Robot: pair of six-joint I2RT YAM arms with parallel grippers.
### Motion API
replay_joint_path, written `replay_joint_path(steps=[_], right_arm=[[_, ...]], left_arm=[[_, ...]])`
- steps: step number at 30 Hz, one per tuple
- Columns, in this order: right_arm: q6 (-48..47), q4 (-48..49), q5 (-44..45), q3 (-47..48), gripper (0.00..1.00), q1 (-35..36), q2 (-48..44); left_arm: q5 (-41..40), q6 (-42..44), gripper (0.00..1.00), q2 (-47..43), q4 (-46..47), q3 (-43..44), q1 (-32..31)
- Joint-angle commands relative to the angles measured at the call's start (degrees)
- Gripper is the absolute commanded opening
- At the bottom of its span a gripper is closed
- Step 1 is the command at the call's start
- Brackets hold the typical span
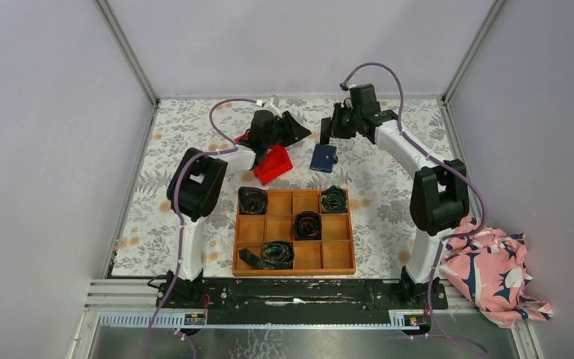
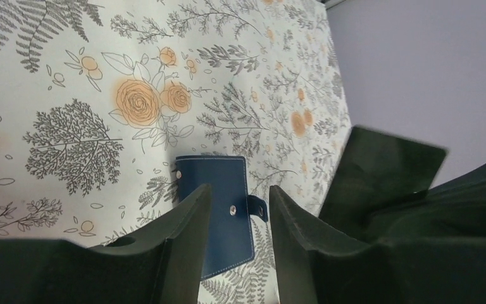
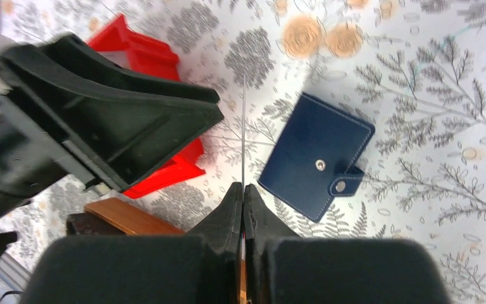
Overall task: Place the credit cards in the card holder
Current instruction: Insert the credit card into the card holder.
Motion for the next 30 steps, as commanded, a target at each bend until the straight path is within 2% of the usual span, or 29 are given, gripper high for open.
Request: replay_joint_path(steps=[1, 10, 19, 30], right_arm=[[-2.44, -11.04, 4.42, 5.33, 0.00, 1.84, 3.63], [-3.42, -17.21, 7.25, 8.82, 0.00, 2.74, 8.40], [-4.78, -22.28, 10.03, 11.89, 0.00, 2.37, 11.84], [-4.88, -23.60, 11.89, 11.81, 0.00, -0.12, 12.36]], left_arm=[[-6.06, 7.56, 0.45, 1.05, -10.15, 5.27, -1.69], [-9.92, 11.09, 0.30, 4.20, -19.45, 11.41, -3.76], [-13.02, 13.78, 0.28, 7.78, -25.93, 17.31, -5.91], [-12.54, 14.32, 0.27, 10.21, -28.13, 19.30, -6.52]])
